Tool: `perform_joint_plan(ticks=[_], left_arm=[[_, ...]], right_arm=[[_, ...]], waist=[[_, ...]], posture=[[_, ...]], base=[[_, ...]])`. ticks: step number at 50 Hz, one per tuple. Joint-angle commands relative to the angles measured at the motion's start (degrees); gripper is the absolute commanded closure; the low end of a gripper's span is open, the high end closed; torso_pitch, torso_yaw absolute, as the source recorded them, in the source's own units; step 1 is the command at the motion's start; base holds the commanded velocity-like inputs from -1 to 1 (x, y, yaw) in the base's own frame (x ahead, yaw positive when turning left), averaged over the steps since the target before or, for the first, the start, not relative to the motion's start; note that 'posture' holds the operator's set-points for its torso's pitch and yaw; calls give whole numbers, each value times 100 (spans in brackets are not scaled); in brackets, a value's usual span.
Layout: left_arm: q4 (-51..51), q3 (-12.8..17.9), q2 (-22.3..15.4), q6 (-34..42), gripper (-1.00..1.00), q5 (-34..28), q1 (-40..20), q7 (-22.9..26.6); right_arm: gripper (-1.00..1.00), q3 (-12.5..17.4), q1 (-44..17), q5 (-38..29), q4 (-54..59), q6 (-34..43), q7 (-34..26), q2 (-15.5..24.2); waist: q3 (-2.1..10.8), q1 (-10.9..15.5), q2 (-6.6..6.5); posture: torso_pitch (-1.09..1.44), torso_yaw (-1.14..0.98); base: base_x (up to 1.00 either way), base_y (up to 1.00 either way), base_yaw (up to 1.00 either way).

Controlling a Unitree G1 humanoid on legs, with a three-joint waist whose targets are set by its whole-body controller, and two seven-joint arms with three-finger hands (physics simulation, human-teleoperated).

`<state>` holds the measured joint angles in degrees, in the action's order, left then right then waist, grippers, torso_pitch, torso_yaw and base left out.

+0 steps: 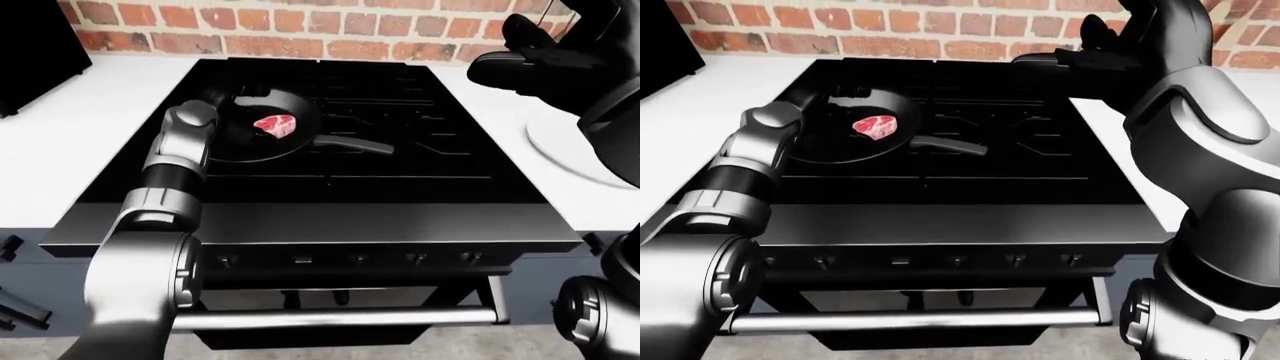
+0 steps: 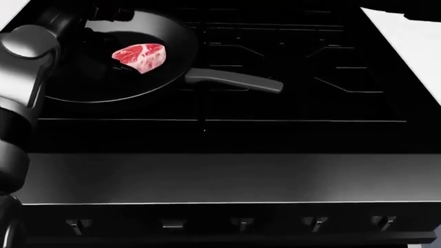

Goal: Pick the pork loin from the pan and place it on the plate.

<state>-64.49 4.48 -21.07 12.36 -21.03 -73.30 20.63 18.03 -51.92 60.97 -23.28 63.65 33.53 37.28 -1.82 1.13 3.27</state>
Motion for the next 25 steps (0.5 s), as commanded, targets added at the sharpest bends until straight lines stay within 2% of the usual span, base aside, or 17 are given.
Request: perform_joint_plan(ticks=[1,12,15,25], left_arm=[[81,-8,-19,-51,-39,-12,-145,80],[145,-17,-10,-89,-33,-108,-66,48],[166,-9,-15,-86,-22,-123,-45,38],[155,-34,-10,-124,-15,-218,-24,-17]], right_arm=[[-100,92,-167,-11,-82,-156,5,82],[-100,98,-146,25,-114,-158,39,82],[-100,100,-187,63,-99,-141,75,103],[-100,94,-219,71,-58,-162,60,145]], waist=[[148,2,4],[149,10,-2],[149,8,-4],[141,10,-7]], posture=[[0,0],[0,0],[0,0],[0,0]], base=[[0,0,0],[0,0,0],[0,0,0],[0,0,0]])
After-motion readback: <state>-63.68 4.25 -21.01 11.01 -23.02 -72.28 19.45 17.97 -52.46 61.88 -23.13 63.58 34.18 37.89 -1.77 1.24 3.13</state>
